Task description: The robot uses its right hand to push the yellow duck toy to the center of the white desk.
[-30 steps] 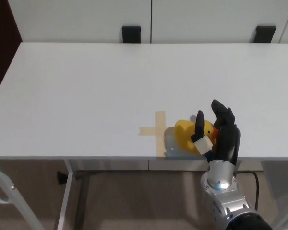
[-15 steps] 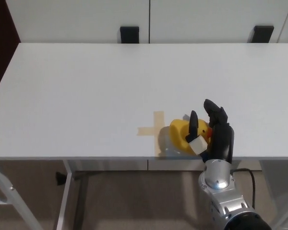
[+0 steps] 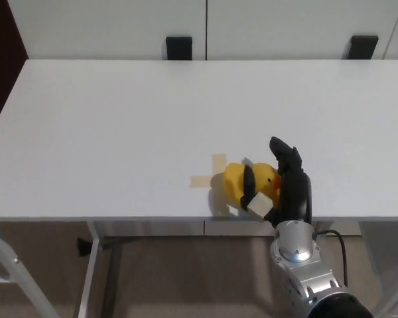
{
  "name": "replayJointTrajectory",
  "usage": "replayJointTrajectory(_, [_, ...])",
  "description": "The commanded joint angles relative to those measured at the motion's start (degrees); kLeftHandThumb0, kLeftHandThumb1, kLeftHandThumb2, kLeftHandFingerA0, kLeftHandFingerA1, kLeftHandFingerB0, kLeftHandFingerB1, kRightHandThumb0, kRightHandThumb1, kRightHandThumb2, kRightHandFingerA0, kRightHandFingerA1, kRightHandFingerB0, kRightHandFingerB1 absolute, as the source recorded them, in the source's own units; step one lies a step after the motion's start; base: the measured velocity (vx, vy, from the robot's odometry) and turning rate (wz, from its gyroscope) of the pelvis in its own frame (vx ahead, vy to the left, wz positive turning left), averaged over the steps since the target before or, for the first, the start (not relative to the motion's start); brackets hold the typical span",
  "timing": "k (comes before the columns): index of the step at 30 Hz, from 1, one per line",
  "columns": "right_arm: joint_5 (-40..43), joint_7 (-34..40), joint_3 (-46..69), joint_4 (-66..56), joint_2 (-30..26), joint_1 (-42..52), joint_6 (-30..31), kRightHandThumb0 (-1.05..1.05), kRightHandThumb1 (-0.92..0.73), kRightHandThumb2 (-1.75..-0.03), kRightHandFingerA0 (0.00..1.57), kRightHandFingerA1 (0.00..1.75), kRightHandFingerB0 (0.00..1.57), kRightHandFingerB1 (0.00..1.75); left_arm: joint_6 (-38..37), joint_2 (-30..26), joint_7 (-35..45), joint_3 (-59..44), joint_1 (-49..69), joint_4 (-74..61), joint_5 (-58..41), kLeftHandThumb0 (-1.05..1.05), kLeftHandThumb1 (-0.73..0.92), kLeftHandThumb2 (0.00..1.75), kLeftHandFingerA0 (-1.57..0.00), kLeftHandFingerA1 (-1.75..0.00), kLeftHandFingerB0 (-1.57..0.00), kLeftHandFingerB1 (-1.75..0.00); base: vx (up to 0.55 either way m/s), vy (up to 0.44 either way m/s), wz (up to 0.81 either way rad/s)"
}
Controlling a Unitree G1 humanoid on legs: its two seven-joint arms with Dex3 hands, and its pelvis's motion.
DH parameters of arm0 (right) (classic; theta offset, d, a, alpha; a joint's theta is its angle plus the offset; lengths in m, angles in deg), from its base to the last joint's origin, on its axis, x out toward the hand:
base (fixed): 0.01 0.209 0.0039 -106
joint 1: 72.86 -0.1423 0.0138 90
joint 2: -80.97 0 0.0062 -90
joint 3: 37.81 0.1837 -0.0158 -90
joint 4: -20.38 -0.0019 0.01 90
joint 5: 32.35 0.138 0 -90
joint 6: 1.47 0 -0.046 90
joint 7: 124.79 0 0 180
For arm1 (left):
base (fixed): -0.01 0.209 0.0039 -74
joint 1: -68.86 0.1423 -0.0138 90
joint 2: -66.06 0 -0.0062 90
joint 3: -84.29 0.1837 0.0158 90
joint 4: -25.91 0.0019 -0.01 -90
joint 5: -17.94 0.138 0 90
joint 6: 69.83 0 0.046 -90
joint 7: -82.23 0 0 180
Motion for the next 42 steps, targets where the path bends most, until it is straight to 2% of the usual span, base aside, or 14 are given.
replayJointTrajectory(1, [5.3,-17.5,-1.1,1.6,16.8,0.5,6.6,-0.84,-0.78,-1.17,0.1,0.51,0.0,0.4,-7.9,-1.2,0.0,0.6,-0.4,0.9,1.8,0.07,0.39,1.16,-1.41,-1.24,-1.39,-1.23,0.0,0.0,0.0])
replayJointTrajectory(4, [5.7,-19.0,-1.3,1.4,16.8,0.0,7.0,-0.85,-0.77,-1.17,0.1,0.52,0.04,0.41,-7.4,-1.1,-0.1,0.5,-0.6,0.9,1.6,0.09,0.36,1.15,-1.44,-1.24,-1.4,-1.23,0.0,0.0,0.0])
replayJointTrajectory(5, [5.9,-19.6,-1.4,1.2,16.9,-0.1,7.1,-0.84,-0.92,-0.73,0.1,0.43,0.1,0.31,-7.0,-1.1,-0.5,0.7,-0.7,1.0,1.9,0.09,0.4,1.16,-1.41,-1.24,-1.38,-1.22,0.0,0.0,0.0])
replayJointTrajectory(6, [6.0,-20.2,-1.7,0.8,16.9,0.0,7.1,-0.84,-0.77,-1.17,0.05,0.52,0.05,0.41,-6.4,-1.0,-0.9,0.7,-0.6,0.8,1.9,0.11,0.36,1.14,-1.44,-1.25,-1.39,-1.22,0.0,0.0,0.0])
replayJointTrajectory(11, [6.1,-20.5,-2.2,0.2,16.9,0.0,7.6,-0.37,-0.5,-1.12,0.0,0.52,0.0,0.5,-5.6,-0.8,-2.0,1.1,-0.3,0.5,2.4,0.11,0.38,1.15,-1.43,-1.25,-1.37,-1.21,0.0,0.0,0.0])
replayJointTrajectory(12, [5.8,-20.7,-2.4,0.4,16.5,-0.1,7.4,-0.8,-0.78,-1.18,0.03,0.5,0.0,0.37,-5.7,-0.8,-1.8,1.0,-0.1,0.4,2.3,0.11,0.37,1.15,-1.41,-1.23,-1.37,-1.21,0.0,0.0,0.0])
replayJointTrajectory(22, [5.5,-21.7,-3.0,0.6,13.9,-0.1,7.4,-0.9,-0.82,-1.2,0.11,0.53,0.0,0.31,-6.1,-0.8,-1.3,0.9,0.9,0.8,2.0,0.11,0.35,1.13,-1.43,-1.23,-1.36,-1.21,0.0,0.0,0.0])
replayJointTrajectory(23, [3.6,-20.6,-4.2,-0.7,11.5,0.0,7.3,-0.36,-0.51,-1.12,0.0,0.51,0.0,0.49,-5.8,-0.9,-1.2,0.7,1.0,0.8,1.8,0.07,0.36,1.14,-1.41,-1.23,-1.34,-1.2,0.0,0.0,0.0])
replayJointTrajectory(24, [3.6,-20.6,-4.2,-0.7,11.5,0.0,7.3,-0.36,-0.51,-1.12,0.0,0.51,0.0,0.49,-5.8,-0.9,-1.2,0.7,1.0,0.8,1.8,0.07,0.36,1.14,-1.41,-1.23,-1.34,-1.2,0.0,0.0,0.0])
replayJointTrajectory(25, [1.9,-19.7,-5.2,-1.9,8.7,-0.3,7.0,-0.8,-0.9,-0.73,0.08,0.35,0.13,0.27,-5.7,-1.0,-0.8,0.4,0.9,1.0,1.5,0.04,0.37,1.15,-1.42,-1.24,-1.34,-1.21,0.0,0.0,0.0])
replayJointTrajectory(27, [0.1,-18.8,-6.4,-3.3,5.6,-0.5,6.8,-0.8,-0.9,-0.73,0.08,0.35,0.13,0.27,-5.6,-1.1,-0.5,0.1,0.9,1.1,1.1,0.04,0.37,1.15,-1.42,-1.24,-1.34,-1.21,0.0,0.0,0.0])
replayJointTrajectory(28, [-0.8,-18.4,-6.1,-6.0,1.2,-1.1,8.5,-0.84,-0.92,-0.87,0.0,0.0,0.01,0.18,-5.2,-1.4,-0.1,-0.1,1.0,1.1,0.9,0.04,0.32,1.14,-1.41,-1.24,-1.34,-1.21,0.0,0.0,0.0])
replayJointTrajectory(30, [-3.9,-17.2,-5.6,-10.4,-8.7,-2.6,10.4,-1.01,-0.92,-1.29,0.0,0.07,0.0,0.0,-4.7,-1.5,0.5,-0.8,1.0,1.2,0.2,0.05,0.34,1.16,-1.43,-1.24,-1.37,-1.22,0.0,0.0,0.0])
replayJointTrajectory(42, [-11.3,-19.8,-2.8,-20.3,-35.6,-2.1,7.8,-1.05,-0.86,-1.28,0.0,0.17,0.0,0.05,-4.3,-1.7,1.7,-3.4,1.3,2.2,-1.4,0.09,0.29,1.13,-1.4,-1.23,-1.37,-1.23,0.0,0.0,0.03])
